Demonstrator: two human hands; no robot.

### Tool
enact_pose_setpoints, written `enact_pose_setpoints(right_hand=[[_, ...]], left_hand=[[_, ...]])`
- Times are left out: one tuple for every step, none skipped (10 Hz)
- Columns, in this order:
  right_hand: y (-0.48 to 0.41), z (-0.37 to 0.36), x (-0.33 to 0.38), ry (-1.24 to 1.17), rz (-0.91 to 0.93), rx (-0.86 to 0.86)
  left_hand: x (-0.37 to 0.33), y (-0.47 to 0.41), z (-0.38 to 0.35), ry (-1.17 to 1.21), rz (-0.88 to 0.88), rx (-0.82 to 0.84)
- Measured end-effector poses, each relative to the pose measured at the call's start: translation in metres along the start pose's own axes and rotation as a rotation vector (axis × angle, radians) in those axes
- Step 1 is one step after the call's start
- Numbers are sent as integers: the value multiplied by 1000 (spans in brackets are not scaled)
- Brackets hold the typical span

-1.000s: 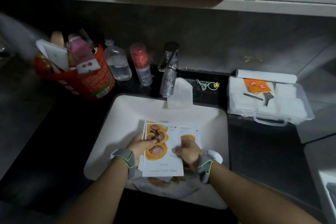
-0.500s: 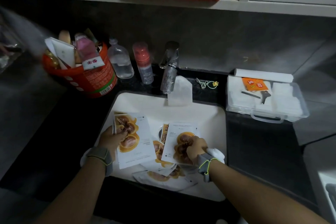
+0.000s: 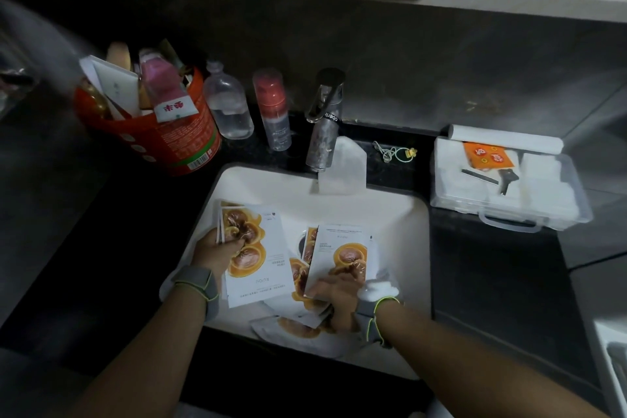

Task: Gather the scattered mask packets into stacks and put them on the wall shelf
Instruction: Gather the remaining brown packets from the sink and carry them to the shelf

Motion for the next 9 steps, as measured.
enact_pose_setpoints(right_hand=[[-6,1,6,109,73,82],[-11,-1,7,91,67,95],[-7,1,7,21,-3,58],[-11,11,15,21,-2,-18],[-10,21,27,-157,-2,-59],[-11,14,35,-291,12,24],[-4,17,55,-220,122,63],[5,25,71,-163,224,83],[-1,18,83,-144,271,178]], left_hand=[[1,-1,-4,3,3,15],[1,1,-7,6,11,13],[4,-1,-10,-1,21,25],[5,-2,-10,-15,18,25],[3,-3,-10,-32,-6,23],[1,-3,-9,-49,-32,14],[1,-6,-7,-59,-43,15],[4,-10,-7,-59,-35,22],[3,-13,-6,-78,-34,17]])
Point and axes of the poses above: each hand's wrist, its own y-axis away from the middle knuckle, its own z-axis out of the back of the hand, x = y × z, the point moved 9 cm from there along -y, towards the middle knuckle, and after that the axes turned 7 degrees about y, right-handed, at the moved point
